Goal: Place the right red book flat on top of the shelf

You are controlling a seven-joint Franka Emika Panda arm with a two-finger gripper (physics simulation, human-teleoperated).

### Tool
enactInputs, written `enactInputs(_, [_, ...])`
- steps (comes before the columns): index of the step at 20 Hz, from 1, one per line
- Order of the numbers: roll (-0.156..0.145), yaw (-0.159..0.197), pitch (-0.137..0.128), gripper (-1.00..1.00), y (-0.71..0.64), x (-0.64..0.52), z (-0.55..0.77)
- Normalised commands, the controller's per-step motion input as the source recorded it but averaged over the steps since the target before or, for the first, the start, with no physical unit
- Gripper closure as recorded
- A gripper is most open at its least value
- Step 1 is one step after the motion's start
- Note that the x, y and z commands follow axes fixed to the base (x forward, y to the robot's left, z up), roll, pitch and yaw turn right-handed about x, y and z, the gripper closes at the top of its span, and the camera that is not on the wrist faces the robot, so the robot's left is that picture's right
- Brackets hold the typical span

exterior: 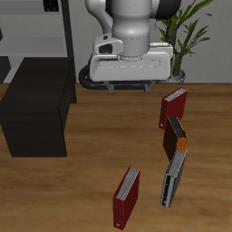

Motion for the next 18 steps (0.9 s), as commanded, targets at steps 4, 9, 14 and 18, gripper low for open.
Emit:
enactInputs(4, [-0.009,-0.054,-0.028,-1.00,-0.05,0.31,0.08])
enactInputs(9, [0.002,-0.043,-0.007,-1.00,-0.07,0.31,-0.01])
enactInputs(14, [0.008,-0.008,-0.020,-1.00,-0.05,0.37,-0.07])
enactInputs(18, [0.008,-0.009,-0.024,-1.00,0.03,0.21,-0.06])
